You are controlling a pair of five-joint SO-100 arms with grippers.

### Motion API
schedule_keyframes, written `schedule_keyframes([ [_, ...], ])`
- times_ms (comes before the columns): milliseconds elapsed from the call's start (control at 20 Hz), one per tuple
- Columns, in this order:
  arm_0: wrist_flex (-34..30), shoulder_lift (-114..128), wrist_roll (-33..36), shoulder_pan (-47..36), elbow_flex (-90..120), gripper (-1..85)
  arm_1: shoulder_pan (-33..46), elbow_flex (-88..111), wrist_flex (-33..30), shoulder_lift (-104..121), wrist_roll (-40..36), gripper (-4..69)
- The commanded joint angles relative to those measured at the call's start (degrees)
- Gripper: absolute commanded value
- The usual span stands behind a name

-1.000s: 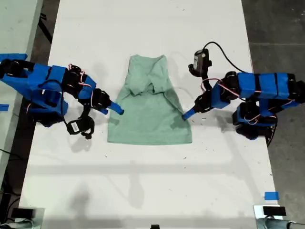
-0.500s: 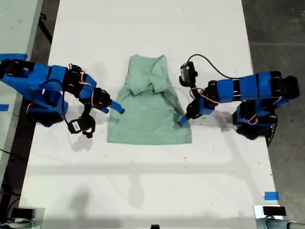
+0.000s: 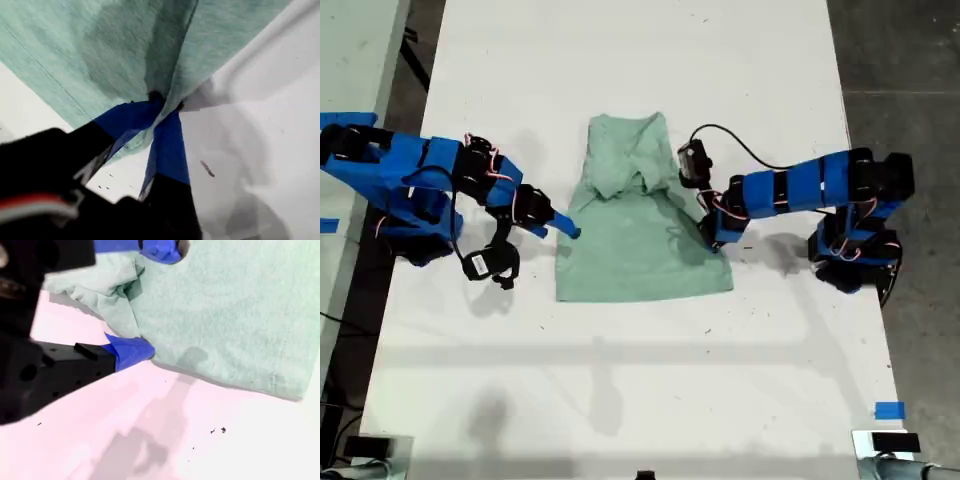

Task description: Fold tshirt

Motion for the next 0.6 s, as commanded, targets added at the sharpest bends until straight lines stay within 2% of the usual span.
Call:
schedule_keyframes([
  [0,-0.79,2.81,0.53,-0.79,-0.26,26.4,0.53,-5.27,4.04,0.18,-1.85,-0.8],
  [250,-0.88,2.81,0.62,-0.53,-0.44,26.2,-1.67,-18.02,16.26,-0.44,-1.23,-0.8],
  [550,-0.70,2.90,0.62,-0.62,-0.70,26.1,-5.98,-57.92,26.54,-26.63,5.19,-0.8],
])
